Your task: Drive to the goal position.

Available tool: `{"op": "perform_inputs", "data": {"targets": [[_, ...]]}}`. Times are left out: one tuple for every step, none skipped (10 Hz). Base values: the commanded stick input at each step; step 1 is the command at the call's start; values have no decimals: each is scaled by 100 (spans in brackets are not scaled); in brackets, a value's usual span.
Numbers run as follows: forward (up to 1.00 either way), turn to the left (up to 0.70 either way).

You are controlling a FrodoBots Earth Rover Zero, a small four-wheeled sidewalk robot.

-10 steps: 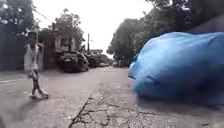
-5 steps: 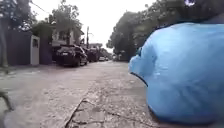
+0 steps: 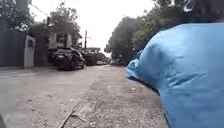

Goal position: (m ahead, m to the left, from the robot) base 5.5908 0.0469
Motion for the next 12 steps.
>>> {"op": "perform_inputs", "data": {"targets": [[70, 21], [70, 5], [70, 0], [70, 0], [70, 0], [70, 0], [70, 0], [70, 0], [70, 0], [70, 0], [70, 0], [70, 0]]}}
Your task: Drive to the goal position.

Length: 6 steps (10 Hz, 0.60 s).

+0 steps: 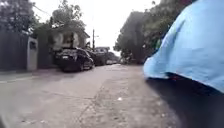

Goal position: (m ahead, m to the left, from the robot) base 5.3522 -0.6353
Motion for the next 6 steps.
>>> {"op": "perform_inputs", "data": {"targets": [[70, 0], [70, 0], [70, 0], [70, 0], [70, 0], [70, 0]]}}
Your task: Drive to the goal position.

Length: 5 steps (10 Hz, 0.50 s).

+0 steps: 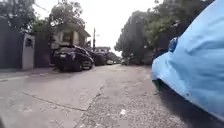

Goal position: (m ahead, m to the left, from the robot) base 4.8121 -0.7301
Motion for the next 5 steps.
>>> {"op": "perform_inputs", "data": {"targets": [[70, 0], [70, 0], [70, 0], [70, 0], [70, 0]]}}
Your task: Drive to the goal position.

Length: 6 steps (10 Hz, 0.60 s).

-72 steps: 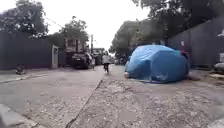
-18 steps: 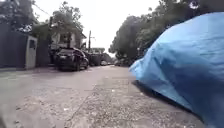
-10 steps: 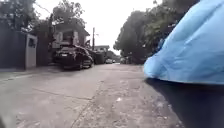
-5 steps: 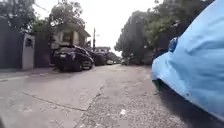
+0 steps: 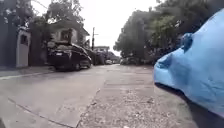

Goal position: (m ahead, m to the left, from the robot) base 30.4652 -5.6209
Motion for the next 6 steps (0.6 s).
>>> {"op": "perform_inputs", "data": {"targets": [[70, 0], [70, 0], [70, 0], [70, 0], [70, 0], [70, 0]]}}
